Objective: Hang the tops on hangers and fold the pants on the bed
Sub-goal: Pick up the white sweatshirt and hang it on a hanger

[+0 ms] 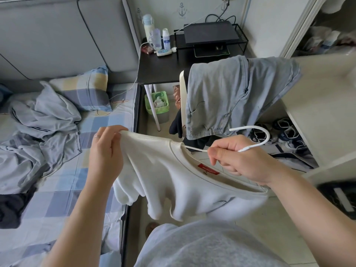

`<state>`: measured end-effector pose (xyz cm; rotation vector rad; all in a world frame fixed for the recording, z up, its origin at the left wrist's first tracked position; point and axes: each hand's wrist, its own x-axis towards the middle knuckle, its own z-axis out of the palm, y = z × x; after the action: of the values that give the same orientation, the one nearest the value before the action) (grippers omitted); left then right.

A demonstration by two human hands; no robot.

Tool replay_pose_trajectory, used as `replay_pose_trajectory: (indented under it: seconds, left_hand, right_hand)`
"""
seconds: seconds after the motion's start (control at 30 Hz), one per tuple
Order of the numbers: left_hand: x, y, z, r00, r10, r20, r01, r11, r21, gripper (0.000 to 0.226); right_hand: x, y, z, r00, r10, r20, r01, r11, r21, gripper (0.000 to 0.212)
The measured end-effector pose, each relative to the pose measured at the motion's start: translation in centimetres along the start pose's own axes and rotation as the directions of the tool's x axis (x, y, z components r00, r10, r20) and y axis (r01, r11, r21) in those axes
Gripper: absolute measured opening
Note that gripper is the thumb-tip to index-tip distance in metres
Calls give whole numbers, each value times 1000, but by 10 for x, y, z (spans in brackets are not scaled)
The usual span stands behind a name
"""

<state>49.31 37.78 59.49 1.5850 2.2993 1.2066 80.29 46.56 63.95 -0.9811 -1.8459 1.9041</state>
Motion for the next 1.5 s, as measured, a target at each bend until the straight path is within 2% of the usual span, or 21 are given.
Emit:
replay_pose_trajectory:
  seconds: [0.07,0.13,0.23,0.33,0.43,0.57,0.67,0.83,1.0,1.03,1.1,1.17,1.23,1.27,1.37,1.43,1.5]
  left_hand:
    - [-1,6,1,1000,7,30,-7,1000,7,35]
    - [-4,16,0,987,127,99,-128,992,5,29]
    - [-8,36,0,907,252,336,-252,967,-47,31]
    - [-7,46,4,839,212,501,-193,977,-90,22]
    - [-4,50,9,826,165,540,-130,986,-101,19]
    - [-10,52,15,849,166,502,-99,983,-157,16]
    - [-17,53,19,872,199,447,-144,977,-155,14]
    - [-25,63,32,803,316,505,-304,946,-110,27]
    - [-30,56,37,883,273,382,-253,962,-102,27]
    - [-28,52,35,899,264,351,-240,965,-109,28]
    - [-22,42,25,931,225,289,-196,973,-123,25]
    - [-14,32,11,955,196,223,-173,978,-117,20]
    - [-7,24,-2,966,192,176,-175,979,-107,19]
    - [-5,20,-5,968,190,166,-175,979,-101,18]
    - [-1,12,-10,967,186,175,-180,982,-50,19]
    - [-1,6,-11,963,192,186,-197,980,7,17]
    - [-3,1,-11,964,179,197,-197,978,76,16]
  right_hand:
    - [-2,0,3,1000,-11,-23,11,1000,-28,37]
    - [-2,1,4,998,-27,-51,23,997,-79,36]
    - [-2,2,6,997,-49,-64,35,978,-207,33]
    - [-1,7,10,996,-50,-72,29,964,-266,31]
    - [-2,12,9,995,-36,-93,11,967,-256,30]
    - [-4,15,6,995,-19,-98,-8,962,-272,31]
    - [-4,14,3,994,-21,-106,-8,962,-274,30]
    - [5,14,4,993,-42,-112,2,943,-333,30]
    - [20,17,-5,985,-97,-144,49,951,-305,6]
    - [21,22,-13,986,-102,-131,51,937,-345,11]
    - [20,38,-35,993,-43,-111,-12,891,-453,23]
    - [13,60,-60,985,110,-130,-163,823,-544,31]
    - [5,80,-78,949,268,-167,-314,753,-579,30]
    - [5,88,-86,937,299,-182,-348,740,-576,25]
    - [10,105,-97,936,242,-255,-349,729,-589,21]
    - [14,104,-95,932,118,-343,-312,742,-593,11]
    - [16,99,-88,905,-41,-423,-232,786,-573,13]
